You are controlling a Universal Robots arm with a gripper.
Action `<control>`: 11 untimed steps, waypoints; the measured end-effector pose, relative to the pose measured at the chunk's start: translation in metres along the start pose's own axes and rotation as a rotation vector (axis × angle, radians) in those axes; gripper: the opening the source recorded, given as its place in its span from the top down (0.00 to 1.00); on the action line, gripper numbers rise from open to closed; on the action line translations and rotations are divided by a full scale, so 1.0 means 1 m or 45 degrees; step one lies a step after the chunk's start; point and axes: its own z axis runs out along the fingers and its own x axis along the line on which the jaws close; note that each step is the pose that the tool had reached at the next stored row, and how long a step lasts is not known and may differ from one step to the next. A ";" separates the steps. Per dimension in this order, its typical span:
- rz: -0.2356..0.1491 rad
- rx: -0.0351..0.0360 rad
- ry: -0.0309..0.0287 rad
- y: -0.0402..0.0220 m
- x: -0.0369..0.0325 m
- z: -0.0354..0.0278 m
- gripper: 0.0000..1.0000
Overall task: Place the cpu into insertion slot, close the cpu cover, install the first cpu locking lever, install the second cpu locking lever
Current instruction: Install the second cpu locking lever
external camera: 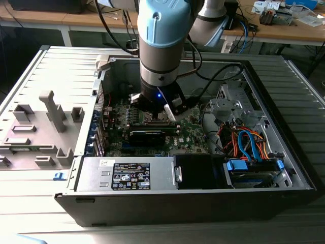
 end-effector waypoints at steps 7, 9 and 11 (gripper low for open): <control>0.000 -0.0068 -0.0004 -0.0059 0.0115 0.0033 0.89; -0.011 -0.0120 0.0021 -0.0075 0.0141 0.0065 0.89; -0.065 -0.0177 0.0161 -0.0083 0.0160 0.0107 0.89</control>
